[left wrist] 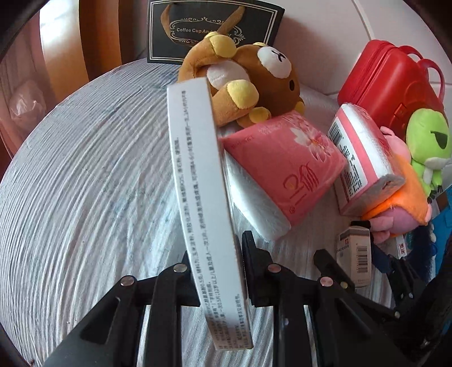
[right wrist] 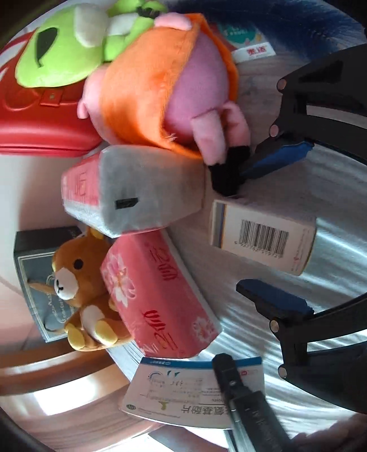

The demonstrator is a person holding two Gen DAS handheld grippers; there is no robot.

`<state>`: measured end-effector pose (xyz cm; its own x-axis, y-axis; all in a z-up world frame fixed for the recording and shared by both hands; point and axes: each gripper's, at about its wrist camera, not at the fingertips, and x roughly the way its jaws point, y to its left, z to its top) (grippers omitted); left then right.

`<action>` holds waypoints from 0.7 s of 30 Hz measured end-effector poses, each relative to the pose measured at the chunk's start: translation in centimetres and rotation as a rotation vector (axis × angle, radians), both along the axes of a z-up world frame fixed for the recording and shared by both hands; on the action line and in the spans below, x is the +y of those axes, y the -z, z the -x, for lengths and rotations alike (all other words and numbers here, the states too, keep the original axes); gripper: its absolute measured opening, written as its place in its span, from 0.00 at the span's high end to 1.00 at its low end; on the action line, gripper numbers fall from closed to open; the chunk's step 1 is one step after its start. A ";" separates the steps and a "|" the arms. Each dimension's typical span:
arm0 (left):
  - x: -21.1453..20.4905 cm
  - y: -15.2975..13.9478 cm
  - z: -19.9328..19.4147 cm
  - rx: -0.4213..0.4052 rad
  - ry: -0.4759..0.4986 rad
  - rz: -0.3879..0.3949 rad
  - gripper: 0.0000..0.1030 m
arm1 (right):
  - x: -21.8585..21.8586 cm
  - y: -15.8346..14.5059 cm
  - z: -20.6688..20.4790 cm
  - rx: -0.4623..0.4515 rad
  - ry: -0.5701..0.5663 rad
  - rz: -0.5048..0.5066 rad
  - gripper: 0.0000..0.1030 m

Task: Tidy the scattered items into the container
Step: 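Lift the white medicine box with the left tool while the right tool lifts the barcode box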

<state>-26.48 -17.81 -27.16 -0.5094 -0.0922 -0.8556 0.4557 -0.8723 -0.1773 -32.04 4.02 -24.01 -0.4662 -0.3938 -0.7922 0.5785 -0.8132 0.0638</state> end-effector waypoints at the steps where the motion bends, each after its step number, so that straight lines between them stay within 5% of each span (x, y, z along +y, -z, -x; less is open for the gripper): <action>1: -0.2 -0.2 0.1 0.011 -0.004 0.002 0.80 | -0.1 0.0 -0.1 0.007 -0.007 -0.005 0.24; 5: -0.7 -1.1 -0.1 0.027 -0.011 0.034 0.80 | 0.4 -0.2 0.0 -0.004 -0.012 -0.003 0.27; 7: -0.1 -1.4 -0.7 0.009 -0.005 0.055 0.83 | 0.9 -0.5 -0.1 -0.005 -0.006 -0.022 0.59; 9: 0.7 -1.9 -1.4 -0.007 0.013 0.061 0.83 | 1.6 -0.7 -0.2 -0.023 -0.002 -0.025 0.70; 18: 6.7 -7.0 -7.9 0.006 0.063 0.071 0.84 | 6.0 -5.8 -3.2 -0.030 -0.054 0.051 0.71; 21: 9.2 -10.4 -10.4 0.051 0.070 0.105 0.84 | 2.7 -8.4 -5.8 0.017 -0.086 0.084 0.71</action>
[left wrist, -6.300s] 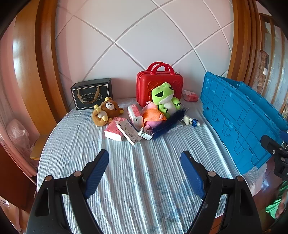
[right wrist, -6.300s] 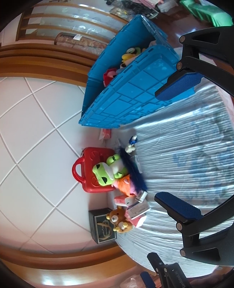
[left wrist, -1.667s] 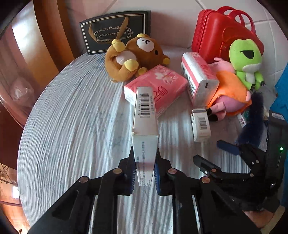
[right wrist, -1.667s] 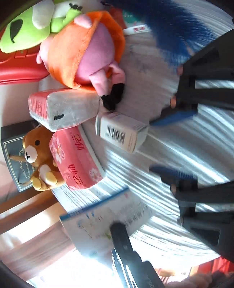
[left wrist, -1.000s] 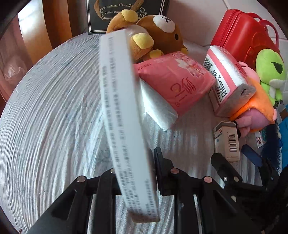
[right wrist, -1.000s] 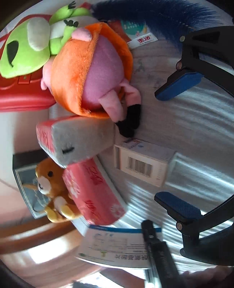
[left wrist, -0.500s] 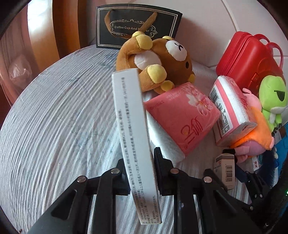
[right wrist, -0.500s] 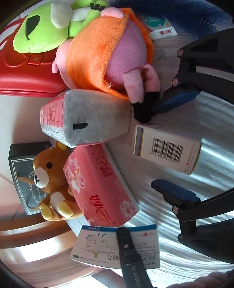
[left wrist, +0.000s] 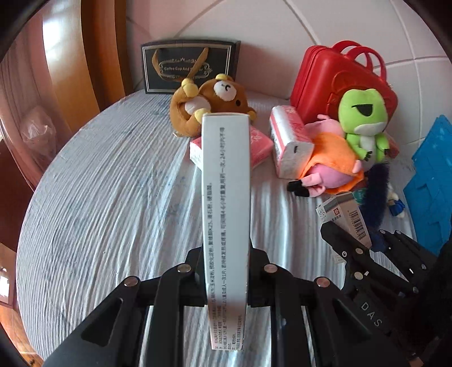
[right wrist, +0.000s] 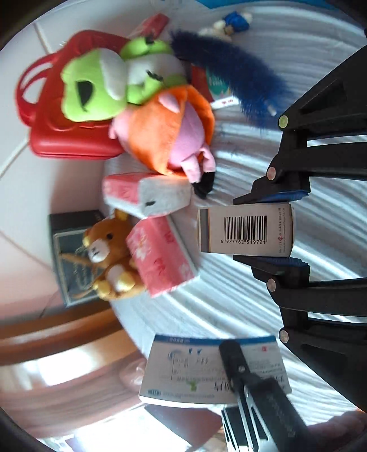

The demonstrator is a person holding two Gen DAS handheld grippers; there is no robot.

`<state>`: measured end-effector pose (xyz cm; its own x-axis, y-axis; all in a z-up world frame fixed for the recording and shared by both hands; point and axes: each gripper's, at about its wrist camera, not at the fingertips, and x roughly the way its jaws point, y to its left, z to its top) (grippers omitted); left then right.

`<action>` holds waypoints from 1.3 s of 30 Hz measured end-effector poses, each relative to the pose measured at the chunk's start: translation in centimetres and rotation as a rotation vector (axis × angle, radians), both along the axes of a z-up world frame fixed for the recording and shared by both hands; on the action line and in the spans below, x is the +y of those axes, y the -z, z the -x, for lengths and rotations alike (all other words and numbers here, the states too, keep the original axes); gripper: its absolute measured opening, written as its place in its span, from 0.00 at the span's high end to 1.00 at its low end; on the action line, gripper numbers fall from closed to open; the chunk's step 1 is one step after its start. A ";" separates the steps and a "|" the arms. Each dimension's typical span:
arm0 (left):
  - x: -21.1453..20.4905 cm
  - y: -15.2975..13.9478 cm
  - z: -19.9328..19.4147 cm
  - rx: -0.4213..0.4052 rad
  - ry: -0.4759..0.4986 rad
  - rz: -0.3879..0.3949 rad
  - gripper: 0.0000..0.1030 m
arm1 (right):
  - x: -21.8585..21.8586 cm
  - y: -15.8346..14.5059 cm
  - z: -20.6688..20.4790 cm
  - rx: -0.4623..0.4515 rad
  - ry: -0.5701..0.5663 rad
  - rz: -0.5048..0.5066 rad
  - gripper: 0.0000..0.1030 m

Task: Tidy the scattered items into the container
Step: 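Lift the white medicine box with the left tool while the right tool lifts the barcode box, then carry both boxes over the blue crate and open both tools to drop them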

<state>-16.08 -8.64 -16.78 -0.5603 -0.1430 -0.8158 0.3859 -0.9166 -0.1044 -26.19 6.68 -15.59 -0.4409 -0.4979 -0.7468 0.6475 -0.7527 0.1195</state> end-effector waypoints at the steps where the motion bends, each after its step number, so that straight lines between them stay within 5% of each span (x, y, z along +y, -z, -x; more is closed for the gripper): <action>1: 0.8 -1.1 -0.8 0.014 -0.001 0.011 0.84 | 1.0 -1.3 -1.3 0.018 -0.009 0.015 0.71; 10: 6.7 -7.9 -7.2 0.106 0.012 0.063 0.84 | 5.3 -9.0 -8.5 0.148 -0.061 0.095 0.71; 26: 17.8 -15.8 -12.5 0.299 0.341 0.048 0.84 | 18.9 -21.2 -19.0 0.360 0.255 0.089 0.71; 33: 26.8 -21.4 -12.6 0.394 0.495 0.052 0.83 | 28.3 -27.1 -21.2 0.459 0.391 0.069 0.71; 39: 38.7 -25.6 -10.6 0.405 0.606 0.036 0.84 | 38.1 -29.6 -20.1 0.485 0.472 0.028 0.71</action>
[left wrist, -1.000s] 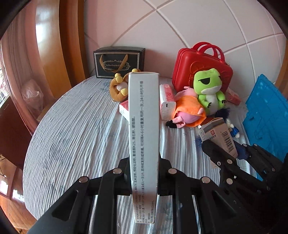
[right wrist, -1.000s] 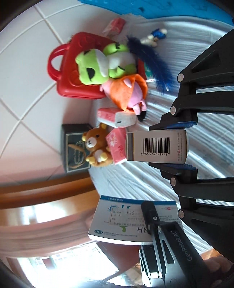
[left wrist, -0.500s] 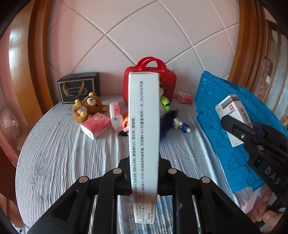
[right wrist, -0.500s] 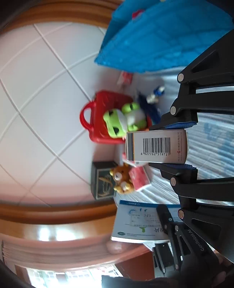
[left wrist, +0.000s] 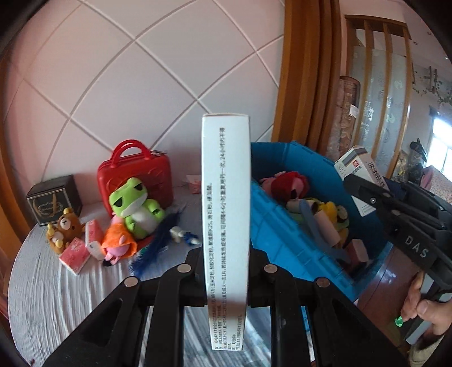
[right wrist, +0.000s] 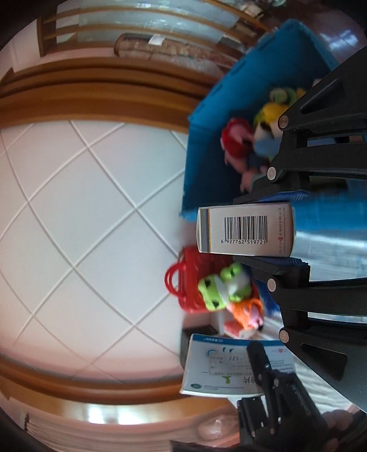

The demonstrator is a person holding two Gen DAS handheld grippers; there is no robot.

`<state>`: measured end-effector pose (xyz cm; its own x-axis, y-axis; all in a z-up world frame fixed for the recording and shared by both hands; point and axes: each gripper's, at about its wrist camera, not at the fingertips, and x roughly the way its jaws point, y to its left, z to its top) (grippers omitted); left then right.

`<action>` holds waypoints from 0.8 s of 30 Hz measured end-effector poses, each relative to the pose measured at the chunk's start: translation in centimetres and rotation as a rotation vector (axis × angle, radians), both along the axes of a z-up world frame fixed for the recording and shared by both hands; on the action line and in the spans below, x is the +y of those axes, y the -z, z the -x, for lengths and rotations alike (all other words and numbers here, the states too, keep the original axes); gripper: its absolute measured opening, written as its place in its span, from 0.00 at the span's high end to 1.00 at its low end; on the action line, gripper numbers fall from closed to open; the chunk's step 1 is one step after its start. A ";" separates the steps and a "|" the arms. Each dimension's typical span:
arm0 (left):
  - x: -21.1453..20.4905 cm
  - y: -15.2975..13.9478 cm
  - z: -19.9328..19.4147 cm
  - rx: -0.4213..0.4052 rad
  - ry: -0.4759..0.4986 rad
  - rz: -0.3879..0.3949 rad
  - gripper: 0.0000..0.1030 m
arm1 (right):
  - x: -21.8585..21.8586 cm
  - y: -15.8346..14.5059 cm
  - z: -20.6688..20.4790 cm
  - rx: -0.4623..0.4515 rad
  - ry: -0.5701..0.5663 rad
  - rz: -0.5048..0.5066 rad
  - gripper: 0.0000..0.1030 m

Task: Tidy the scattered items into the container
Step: 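Carry both boxes over the blue crate and open both tools to drop them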

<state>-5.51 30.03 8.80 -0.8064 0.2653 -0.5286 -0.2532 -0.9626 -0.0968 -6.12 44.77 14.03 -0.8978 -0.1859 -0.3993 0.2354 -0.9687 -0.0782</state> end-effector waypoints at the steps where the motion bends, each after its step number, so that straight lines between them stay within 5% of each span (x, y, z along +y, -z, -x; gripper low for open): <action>1: 2.2 -0.6 0.6 -0.004 0.012 -0.003 0.84 | 2.1 -0.3 0.7 -0.006 0.006 -0.012 0.71; 10: 19.7 -3.1 9.4 -0.180 0.032 -0.010 0.84 | 16.9 0.5 10.3 -0.152 -0.049 -0.089 0.71; 18: 26.6 3.7 17.6 -0.412 -0.048 0.146 0.84 | 22.3 4.5 18.8 -0.354 -0.092 -0.131 0.71; 24: 27.6 7.9 19.5 -0.535 -0.051 0.167 0.84 | 22.9 7.9 20.8 -0.476 -0.137 -0.203 0.71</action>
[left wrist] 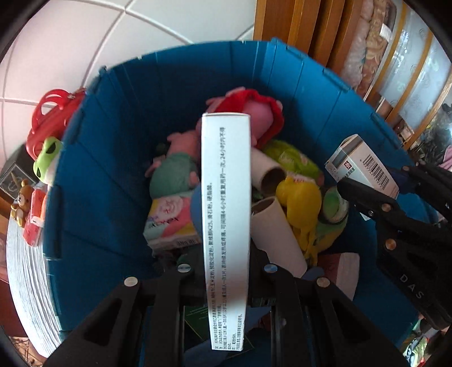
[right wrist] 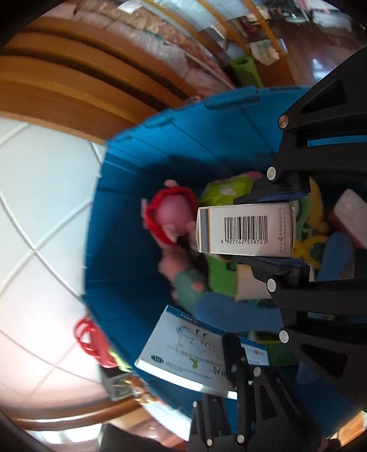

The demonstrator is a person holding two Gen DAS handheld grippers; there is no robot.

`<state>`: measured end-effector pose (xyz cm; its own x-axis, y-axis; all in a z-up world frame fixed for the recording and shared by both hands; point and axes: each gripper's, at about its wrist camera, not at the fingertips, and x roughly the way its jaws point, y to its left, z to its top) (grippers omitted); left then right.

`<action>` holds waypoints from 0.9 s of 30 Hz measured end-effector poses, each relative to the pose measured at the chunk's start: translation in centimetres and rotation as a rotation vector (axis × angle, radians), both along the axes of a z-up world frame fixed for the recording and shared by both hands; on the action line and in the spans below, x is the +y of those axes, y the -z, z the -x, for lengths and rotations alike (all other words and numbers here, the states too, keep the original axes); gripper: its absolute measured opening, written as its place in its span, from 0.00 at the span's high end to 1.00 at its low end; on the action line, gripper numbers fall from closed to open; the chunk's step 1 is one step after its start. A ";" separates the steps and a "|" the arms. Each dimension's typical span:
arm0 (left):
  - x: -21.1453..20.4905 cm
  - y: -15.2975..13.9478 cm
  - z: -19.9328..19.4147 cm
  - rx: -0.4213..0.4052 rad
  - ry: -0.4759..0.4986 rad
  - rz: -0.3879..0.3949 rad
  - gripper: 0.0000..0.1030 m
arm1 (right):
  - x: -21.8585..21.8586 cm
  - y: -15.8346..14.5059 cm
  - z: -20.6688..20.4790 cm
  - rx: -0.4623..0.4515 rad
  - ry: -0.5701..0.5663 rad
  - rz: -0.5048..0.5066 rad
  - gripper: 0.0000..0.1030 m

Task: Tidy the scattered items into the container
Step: 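Carry both boxes over the blue crate and open both tools to drop them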

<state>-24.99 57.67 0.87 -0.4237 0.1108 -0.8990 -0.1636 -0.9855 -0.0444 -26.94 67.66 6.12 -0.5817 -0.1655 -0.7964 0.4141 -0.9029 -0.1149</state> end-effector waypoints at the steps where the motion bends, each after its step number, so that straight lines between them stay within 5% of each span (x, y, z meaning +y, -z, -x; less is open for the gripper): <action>1: 0.1 0.3 0.2 -0.010 0.003 -0.004 0.84 | 0.2 0.5 0.2 -0.016 -0.007 -0.007 0.71; 10: 0.4 0.6 0.1 -0.008 0.002 0.016 0.83 | 1.5 1.5 0.7 -0.071 -0.044 -0.025 0.68; 17: 0.1 -0.3 -1.2 0.011 -0.011 0.004 0.72 | 2.6 -0.3 -0.7 -0.004 -0.047 -0.026 0.38; 22: 0.0 -1.9 -3.7 0.088 0.004 -0.007 0.48 | 3.7 -2.0 -3.3 0.101 -0.037 -0.011 0.10; 27: 0.1 -3.3 -6.6 0.180 0.004 0.010 0.47 | 4.6 -2.7 -6.3 0.207 -0.013 0.006 0.03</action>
